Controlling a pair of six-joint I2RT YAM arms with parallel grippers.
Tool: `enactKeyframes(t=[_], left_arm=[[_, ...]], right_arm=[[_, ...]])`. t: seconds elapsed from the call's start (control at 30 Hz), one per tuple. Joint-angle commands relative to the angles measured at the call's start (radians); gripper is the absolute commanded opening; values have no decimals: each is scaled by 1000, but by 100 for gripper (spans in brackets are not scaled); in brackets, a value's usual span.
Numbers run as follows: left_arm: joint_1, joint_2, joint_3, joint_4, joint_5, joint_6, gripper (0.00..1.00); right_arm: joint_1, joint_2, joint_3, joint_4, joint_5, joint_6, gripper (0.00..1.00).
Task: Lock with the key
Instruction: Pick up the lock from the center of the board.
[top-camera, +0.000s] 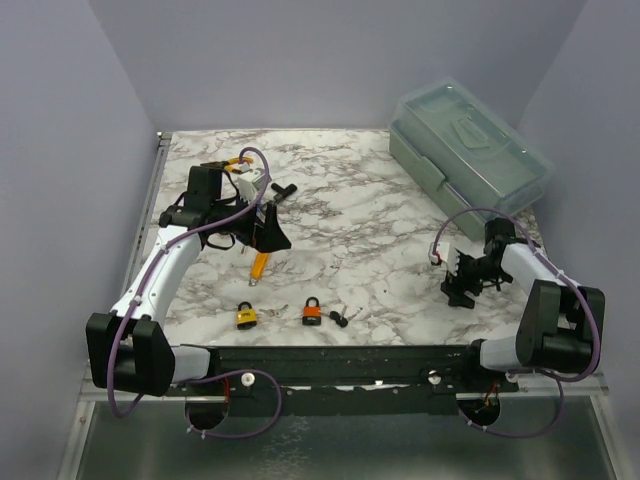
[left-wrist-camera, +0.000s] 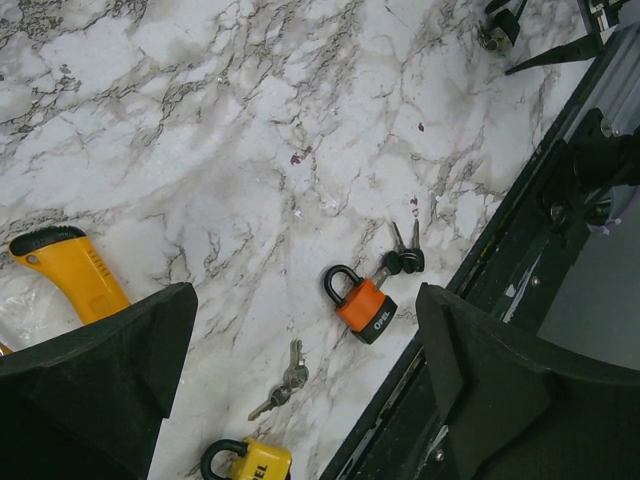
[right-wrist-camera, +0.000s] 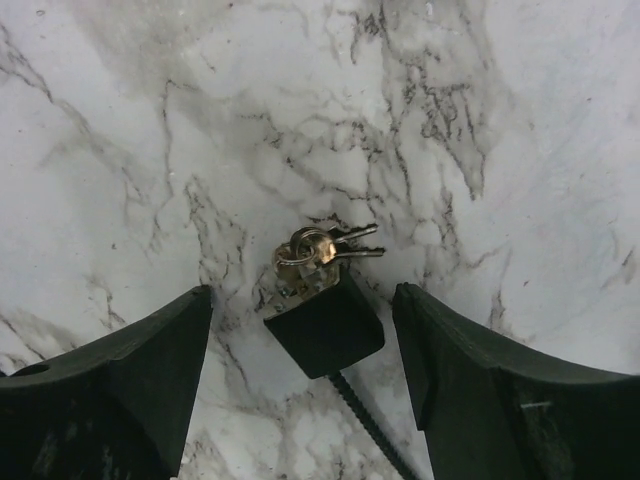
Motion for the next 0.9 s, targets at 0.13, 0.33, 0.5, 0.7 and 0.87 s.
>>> enactKeyframes(t=[0.13,0.33,0.5,0.7,0.87], left_arm=[[2,0,36,-9,30,30,99],[2,-1,47,-10,26,44,99],[2,0,62,-9,24,51,99],[1,-2,86,-9,7,37,99],[0,2,109,10,-24,5,99]], right_arm=[[-4,44,-7,64,37,-38,57],[-5,-1,4,25,20,-53,27],[-4,-32,80,-50,-49,5,13],[-5,7,261,-128,-195,260,7],[-4,60,385,-134,-341,530,0]])
